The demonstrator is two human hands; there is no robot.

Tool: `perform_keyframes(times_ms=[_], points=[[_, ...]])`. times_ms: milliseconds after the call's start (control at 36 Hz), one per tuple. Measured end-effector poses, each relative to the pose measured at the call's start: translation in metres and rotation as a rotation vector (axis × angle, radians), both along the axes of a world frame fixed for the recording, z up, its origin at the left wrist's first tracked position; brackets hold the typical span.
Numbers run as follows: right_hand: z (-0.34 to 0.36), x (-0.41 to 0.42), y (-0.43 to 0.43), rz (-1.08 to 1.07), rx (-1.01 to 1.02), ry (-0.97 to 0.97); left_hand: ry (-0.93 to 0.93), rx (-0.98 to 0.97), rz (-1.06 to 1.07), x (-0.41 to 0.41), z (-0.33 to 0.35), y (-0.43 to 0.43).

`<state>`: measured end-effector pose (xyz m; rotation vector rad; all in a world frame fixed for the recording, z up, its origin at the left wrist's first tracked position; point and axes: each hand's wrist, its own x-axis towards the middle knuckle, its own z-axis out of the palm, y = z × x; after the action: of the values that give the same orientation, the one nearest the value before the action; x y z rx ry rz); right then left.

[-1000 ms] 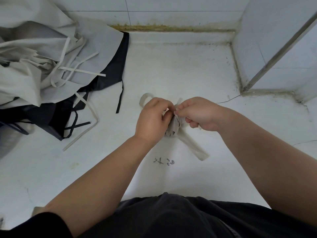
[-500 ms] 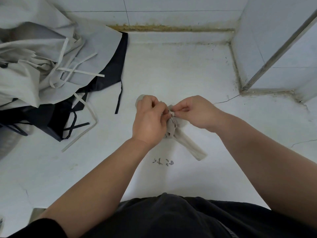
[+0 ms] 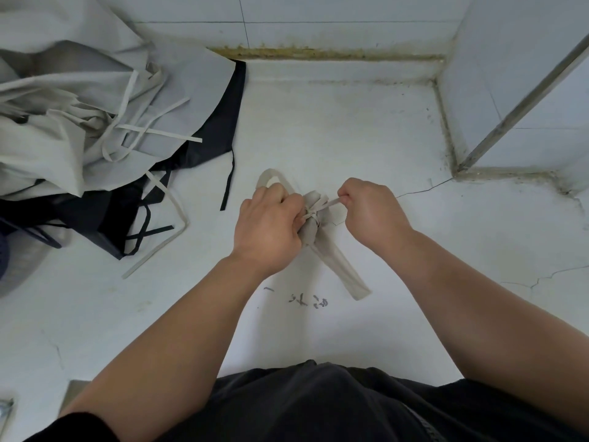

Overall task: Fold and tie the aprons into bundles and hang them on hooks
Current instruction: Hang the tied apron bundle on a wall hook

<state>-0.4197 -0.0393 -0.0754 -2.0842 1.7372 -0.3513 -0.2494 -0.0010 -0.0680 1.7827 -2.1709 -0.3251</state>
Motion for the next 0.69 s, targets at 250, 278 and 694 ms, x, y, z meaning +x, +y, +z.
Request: perform_keyframes(times_ms=[250, 278, 694], points=[[0.008, -0.005, -0.008, -0.024, 0.157, -0.176, 0.248, 0.242, 0.138, 0.011, -0.004, -0.004], [0.011, -0.006, -0.009, -0.018, 0.205, -0.216, 0.325, 0.288, 0.162, 0.011, -0.002, -0.004], [0.03, 0.004, 0.029, -0.032, 0.58, -0.273, 1.398, 0.621, 0.536, 0.009, 0.009, -0.019]])
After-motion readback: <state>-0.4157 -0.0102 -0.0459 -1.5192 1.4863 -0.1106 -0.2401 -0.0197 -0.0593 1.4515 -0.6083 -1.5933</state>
